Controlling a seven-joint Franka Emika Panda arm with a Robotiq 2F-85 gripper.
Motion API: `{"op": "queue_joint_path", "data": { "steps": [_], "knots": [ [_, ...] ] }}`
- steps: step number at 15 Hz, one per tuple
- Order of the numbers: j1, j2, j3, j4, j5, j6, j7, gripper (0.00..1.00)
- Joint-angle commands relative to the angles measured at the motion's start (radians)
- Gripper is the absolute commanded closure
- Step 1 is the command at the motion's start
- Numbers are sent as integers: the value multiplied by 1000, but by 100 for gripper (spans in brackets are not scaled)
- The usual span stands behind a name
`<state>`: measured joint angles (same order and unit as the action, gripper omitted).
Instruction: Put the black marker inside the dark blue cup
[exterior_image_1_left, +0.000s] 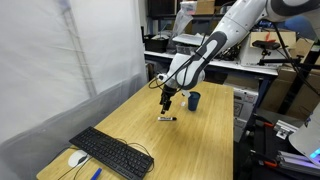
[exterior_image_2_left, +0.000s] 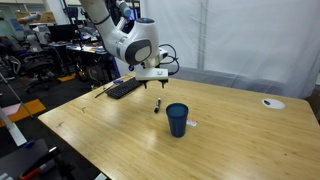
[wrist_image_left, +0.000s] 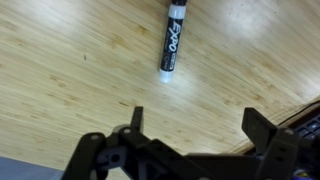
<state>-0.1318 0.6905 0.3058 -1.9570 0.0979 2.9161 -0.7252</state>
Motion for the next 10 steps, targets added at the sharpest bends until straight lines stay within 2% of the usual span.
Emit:
{"op": "queue_joint_path", "data": {
  "steps": [1,4,7,10],
  "knots": [
    [32,56,-9,60,-71,-1,68,0],
    [57,96,-25,96,-118,-20,131,0],
    [93,122,-84,136,-156,-59,217,0],
    [99,141,-121,169,-183,-82,284,0]
  ]
}}
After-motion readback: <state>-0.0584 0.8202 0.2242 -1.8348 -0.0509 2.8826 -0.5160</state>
